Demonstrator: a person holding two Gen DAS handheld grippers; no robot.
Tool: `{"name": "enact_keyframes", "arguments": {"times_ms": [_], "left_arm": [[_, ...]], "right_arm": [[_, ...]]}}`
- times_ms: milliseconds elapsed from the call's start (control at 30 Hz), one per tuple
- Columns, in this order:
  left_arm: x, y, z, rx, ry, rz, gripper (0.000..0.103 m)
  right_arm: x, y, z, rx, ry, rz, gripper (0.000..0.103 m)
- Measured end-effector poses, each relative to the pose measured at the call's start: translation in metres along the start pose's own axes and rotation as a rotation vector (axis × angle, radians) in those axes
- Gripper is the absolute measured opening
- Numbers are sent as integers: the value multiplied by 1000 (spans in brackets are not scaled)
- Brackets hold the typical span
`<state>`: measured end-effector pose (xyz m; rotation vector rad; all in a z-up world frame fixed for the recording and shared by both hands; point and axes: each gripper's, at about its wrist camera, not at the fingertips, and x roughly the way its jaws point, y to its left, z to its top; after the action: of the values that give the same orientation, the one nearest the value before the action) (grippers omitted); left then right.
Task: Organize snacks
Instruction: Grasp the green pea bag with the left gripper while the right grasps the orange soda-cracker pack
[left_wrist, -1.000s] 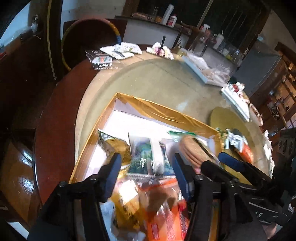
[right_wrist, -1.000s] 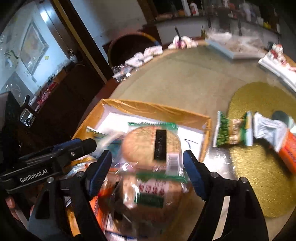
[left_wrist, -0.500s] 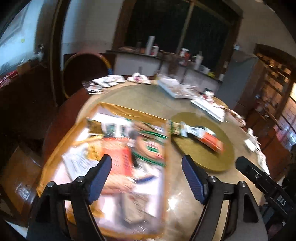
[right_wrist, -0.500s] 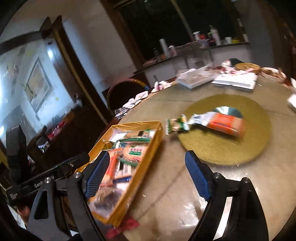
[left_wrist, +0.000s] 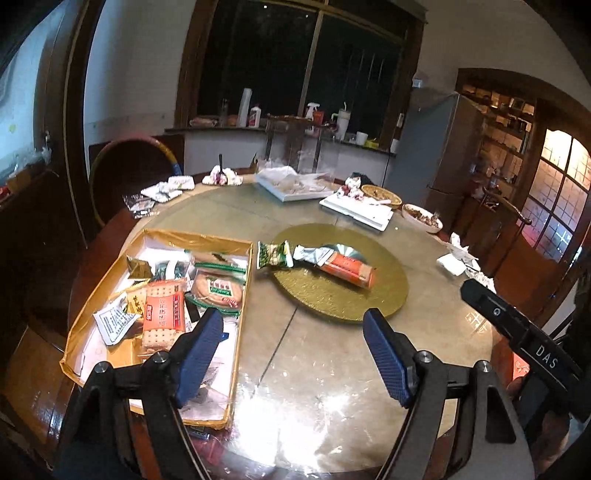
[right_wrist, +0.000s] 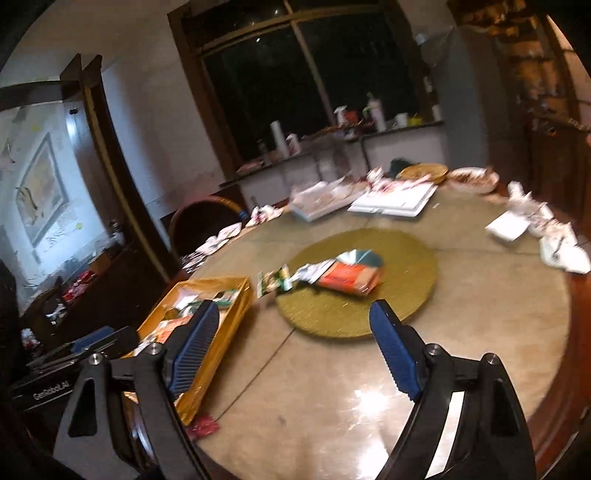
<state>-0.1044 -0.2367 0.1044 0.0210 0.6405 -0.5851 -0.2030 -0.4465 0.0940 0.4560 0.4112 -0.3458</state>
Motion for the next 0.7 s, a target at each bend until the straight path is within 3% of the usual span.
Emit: {"name": "enact_keyframes", "arguments": {"times_ms": [133,333,533,700], "left_arm": [[-3,-15,1,20,-15,2,78],[7,-29,6,57,-19,14,78],[36,-27,15,41,10,24,78],[59,-22,36,67,6,43,78]], "right_arm": [[-20,-4,8,-56,-53,-86,84],[-19,-17,19,-96,-74,-109,84],[12,-27,32,-159,-59,-132,84],[67,-39,52,-225,16,-129,84]]}}
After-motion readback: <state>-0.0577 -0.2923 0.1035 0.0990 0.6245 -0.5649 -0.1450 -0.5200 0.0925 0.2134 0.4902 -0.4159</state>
